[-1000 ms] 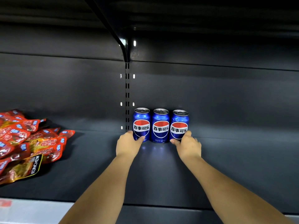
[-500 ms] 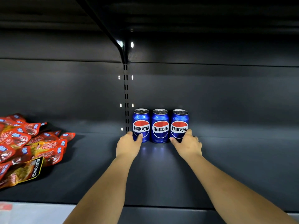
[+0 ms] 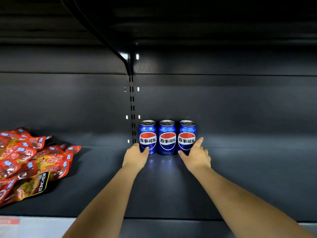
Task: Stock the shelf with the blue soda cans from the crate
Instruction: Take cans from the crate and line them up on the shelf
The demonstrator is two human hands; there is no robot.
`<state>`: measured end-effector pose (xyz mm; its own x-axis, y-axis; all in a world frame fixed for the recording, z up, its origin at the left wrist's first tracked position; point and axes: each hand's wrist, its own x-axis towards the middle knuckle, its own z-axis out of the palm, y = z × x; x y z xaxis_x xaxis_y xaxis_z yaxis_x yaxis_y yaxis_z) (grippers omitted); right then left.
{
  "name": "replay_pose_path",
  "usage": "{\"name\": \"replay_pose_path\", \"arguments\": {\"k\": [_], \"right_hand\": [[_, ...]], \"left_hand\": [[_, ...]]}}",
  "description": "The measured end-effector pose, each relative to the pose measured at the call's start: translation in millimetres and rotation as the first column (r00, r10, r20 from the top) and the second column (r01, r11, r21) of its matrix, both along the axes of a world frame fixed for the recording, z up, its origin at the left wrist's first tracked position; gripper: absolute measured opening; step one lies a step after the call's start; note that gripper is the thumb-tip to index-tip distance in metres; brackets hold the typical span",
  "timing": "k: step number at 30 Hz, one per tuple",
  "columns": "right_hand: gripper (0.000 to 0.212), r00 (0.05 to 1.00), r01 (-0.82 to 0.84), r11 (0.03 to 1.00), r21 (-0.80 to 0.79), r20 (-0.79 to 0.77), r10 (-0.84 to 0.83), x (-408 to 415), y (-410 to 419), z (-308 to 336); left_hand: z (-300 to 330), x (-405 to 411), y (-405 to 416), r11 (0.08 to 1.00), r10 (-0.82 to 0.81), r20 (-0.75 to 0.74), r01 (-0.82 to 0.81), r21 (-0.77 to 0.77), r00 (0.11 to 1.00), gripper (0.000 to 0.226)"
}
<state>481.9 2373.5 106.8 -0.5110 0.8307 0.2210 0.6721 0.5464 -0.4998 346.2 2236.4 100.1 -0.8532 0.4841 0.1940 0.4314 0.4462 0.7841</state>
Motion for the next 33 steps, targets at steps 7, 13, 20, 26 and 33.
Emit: {"name": "replay_pose_path", "arguments": {"k": [7,13,20,26,33], "right_hand": [[0.087,0.998,-0.067,0.998,0.01,0.015,0.067,25.4,-12.5,10.7],[0.079,0.992,-0.11,0.994,0.026,0.068,0.108,58.5,-27.7,20.1],[0.035,0.97,-0.181,0.975,0.13,0.188,0.155,100.6,-44.8,35.6],[0.036,0.954,-0.25,0.943,0.218,0.22,0.202,136.7,-61.6,44.8],[0.044,0.922,-0.35,0.873,0.339,0.291,0.257,197.8,-78.0,22.3]], "left_hand": [[11.6,21.1,-15.5,0.999,-0.026,-0.048,0.024,-0.047,0.999,0.017],[27.3,54.6,-17.1,0.99,-0.096,-0.129,0.082,-0.112,0.987,0.037],[32.4,104.7,-13.0,0.983,-0.137,-0.163,0.114,-0.143,0.977,0.026],[32.3,150.3,-18.8,0.973,-0.164,-0.246,0.116,-0.202,0.955,0.027],[18.4,224.2,-36.0,0.904,-0.18,-0.452,-0.034,-0.427,0.874,0.039]]}}
